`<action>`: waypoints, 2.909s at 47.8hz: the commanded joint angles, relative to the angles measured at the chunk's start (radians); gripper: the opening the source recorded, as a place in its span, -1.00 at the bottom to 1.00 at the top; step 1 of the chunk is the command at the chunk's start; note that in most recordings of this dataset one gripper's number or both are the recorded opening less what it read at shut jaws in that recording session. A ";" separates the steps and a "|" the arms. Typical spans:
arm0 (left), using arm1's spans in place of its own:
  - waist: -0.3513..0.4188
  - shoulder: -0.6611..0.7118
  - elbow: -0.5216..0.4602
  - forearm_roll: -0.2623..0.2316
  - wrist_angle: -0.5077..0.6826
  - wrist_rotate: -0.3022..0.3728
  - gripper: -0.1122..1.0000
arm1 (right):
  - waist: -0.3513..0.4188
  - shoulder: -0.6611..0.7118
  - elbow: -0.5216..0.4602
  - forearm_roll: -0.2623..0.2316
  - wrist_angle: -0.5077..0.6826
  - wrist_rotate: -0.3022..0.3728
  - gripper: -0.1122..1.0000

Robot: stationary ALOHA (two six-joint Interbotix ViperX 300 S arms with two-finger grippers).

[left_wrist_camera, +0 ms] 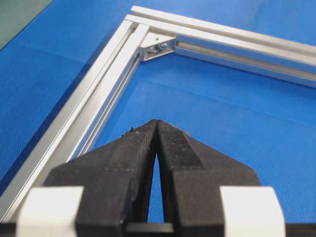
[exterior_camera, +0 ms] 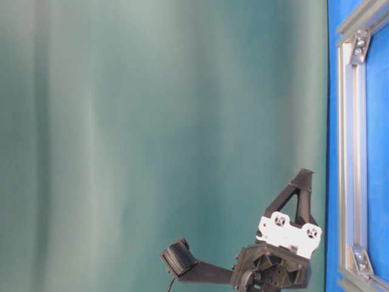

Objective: Insert the wire through the string loop located on the right side.
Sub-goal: 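Push the plug leftward through the white zip-tie loop with the right gripper, then move the left gripper down and right toward the plug past the loop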

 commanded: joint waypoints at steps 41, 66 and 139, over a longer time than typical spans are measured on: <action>-0.002 -0.032 -0.011 0.003 -0.005 0.000 -0.80 | -0.002 -0.005 -0.008 0.002 -0.011 -0.002 -0.86; -0.002 -0.032 -0.012 0.003 -0.003 0.000 -0.80 | -0.002 -0.003 -0.011 0.002 -0.011 -0.002 -0.86; -0.123 -0.032 0.002 0.003 -0.003 -0.015 -0.80 | -0.046 0.304 -0.204 0.029 -0.133 -0.003 -0.86</action>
